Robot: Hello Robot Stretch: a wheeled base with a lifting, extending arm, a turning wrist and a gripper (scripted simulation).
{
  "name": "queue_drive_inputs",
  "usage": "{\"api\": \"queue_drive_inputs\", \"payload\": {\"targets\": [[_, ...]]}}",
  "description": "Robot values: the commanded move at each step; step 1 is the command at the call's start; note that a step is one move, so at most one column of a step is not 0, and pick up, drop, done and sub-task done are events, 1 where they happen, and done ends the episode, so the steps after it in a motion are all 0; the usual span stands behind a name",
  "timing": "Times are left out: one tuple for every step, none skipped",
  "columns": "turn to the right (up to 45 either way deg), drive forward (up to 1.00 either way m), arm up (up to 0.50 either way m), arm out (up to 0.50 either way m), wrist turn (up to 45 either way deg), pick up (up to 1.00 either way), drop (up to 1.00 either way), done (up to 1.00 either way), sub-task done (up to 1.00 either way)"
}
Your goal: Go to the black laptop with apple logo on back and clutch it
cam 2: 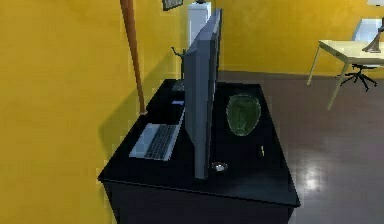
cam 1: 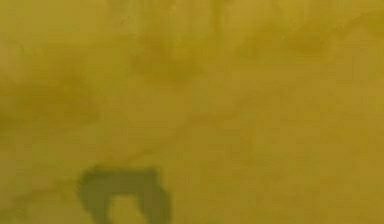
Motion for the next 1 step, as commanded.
{"api": "queue_drive_inputs", "payload": {"targets": [[0.0, 0.0, 0.32, 0.0, 0.0, 0.0, 0.0, 0.0, 0.0]]}}
